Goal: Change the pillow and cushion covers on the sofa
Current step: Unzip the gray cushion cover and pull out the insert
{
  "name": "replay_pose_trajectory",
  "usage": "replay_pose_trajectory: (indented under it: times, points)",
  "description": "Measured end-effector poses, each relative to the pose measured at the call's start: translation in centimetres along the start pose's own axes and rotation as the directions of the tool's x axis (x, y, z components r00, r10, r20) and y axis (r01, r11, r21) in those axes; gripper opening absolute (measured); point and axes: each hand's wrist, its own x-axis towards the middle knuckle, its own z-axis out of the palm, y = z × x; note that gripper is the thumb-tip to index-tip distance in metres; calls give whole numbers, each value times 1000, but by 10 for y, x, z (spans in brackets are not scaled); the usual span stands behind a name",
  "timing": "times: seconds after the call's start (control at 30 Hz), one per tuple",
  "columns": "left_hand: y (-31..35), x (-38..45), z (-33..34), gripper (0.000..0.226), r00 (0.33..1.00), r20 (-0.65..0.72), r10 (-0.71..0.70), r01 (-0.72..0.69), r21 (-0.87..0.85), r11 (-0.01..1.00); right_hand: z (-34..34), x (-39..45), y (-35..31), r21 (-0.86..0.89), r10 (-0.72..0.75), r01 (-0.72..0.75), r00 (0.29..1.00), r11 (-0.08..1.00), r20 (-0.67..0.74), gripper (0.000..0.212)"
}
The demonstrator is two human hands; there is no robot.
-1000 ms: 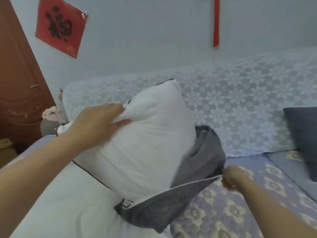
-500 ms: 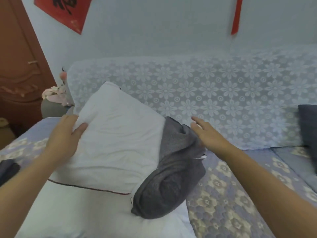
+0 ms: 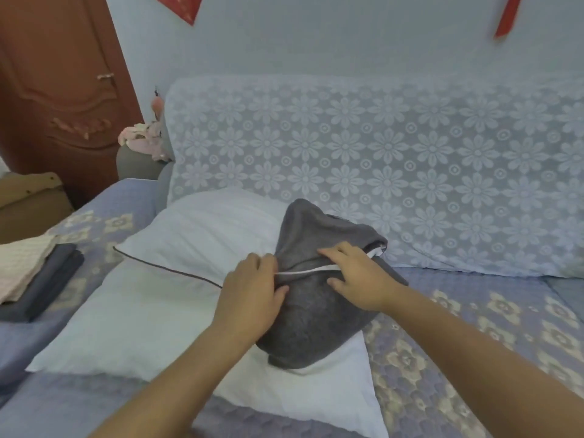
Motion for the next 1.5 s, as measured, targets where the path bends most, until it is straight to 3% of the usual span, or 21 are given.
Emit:
replay_pose_trajectory:
  times: [0.07, 0.1, 0.2, 0.3, 0.33, 0.43, 0.5, 0.57, 0.6, 0.7, 0.73, 0.8, 0.87, 0.93, 1.0, 1.03, 1.1, 1.17, 1.27, 1.4, 1.5]
  points:
    - [5, -15, 7, 25, 981, 88, -172, 184, -151, 971, 6, -3, 17, -40, 81, -84, 995, 996, -56, 60]
    - [13, -25, 13, 22, 974, 146, -173, 201, -207, 958, 9, -2, 22, -63, 101, -108, 989, 992, -110, 55]
    - [61, -66, 34, 21, 946, 297, 128, -66, -210, 975, 14, 6, 27, -126, 65, -101, 964, 987, -259, 34]
    - [101, -84, 38, 27, 769, 457, 447, -424, -160, 892, 18, -3, 38, -249, -90, -2, 930, 969, -357, 21]
    - [103, -75, 34, 21, 771, 409, 488, -467, -158, 870, 18, -14, 47, -295, -134, 16, 913, 955, -386, 22]
    - [88, -12, 29, 31, 880, -79, 468, -475, -126, 871, 21, -78, 96, -419, -142, -51, 897, 907, -418, 21]
    - [70, 47, 27, 42, 919, -158, 361, -371, -44, 927, 26, -135, 133, -484, -62, -129, 931, 865, -360, 22]
    - [47, 95, 31, 58, 980, 145, 137, -153, 104, 983, 25, -182, 153, -543, 135, -238, 965, 805, -223, 25]
    - [34, 110, 38, 61, 962, 273, 22, -69, 166, 984, 24, -198, 155, -574, 299, -318, 945, 755, -130, 22]
    - [4, 112, 61, 64, 894, 424, -146, 79, 170, 982, 38, -220, 161, -527, 611, -424, 751, 736, 250, 26]
    - [-6, 104, 68, 61, 896, 416, -156, 74, 206, 976, 41, -217, 157, -445, 610, -439, 694, 780, 382, 29]
    - [-28, 87, 73, 51, 951, 302, -62, -45, 336, 941, 38, -197, 144, -294, 546, -462, 668, 837, 505, 39]
    - [-49, 71, 70, 49, 982, 131, 137, -177, 380, 908, 22, -164, 133, -223, 564, -523, 704, 823, 432, 41]
    - [-70, 51, 61, 45, 958, -70, 278, -239, 341, 909, -4, -124, 122, -19, 629, -631, 771, 776, 97, 30]
    - [-81, 28, 43, 37, 927, -208, 312, -247, 289, 925, -30, -82, 109, 292, 670, -611, 720, 736, -182, 22]
    - [-82, 16, 36, 35, 911, -252, 326, -251, 287, 924, -40, -63, 101, 432, 697, -575, 689, 694, -202, 28]
    - [-83, -7, 24, 31, 901, -248, 356, -272, 315, 909, -58, -31, 85, 599, 675, -505, 734, 622, -82, 56]
    - [-83, -24, 11, 31, 898, -199, 393, -309, 350, 884, -66, -10, 66, 568, 573, -519, 814, 639, 99, 70]
    - [-79, -32, -21, 41, 875, -154, 458, -395, 320, 861, -70, -4, 25, 284, 366, -445, 884, 849, 291, 44]
    - [-32, 12, -56, 41, 840, -216, 497, -445, 250, 860, -55, -22, -15, 375, 207, -221, 975, 900, 78, 23]
    - [-5, 74, -54, 47, 869, -36, 494, -464, 286, 838, -54, -46, -16, 256, 171, -126, 973, 958, -158, 30]
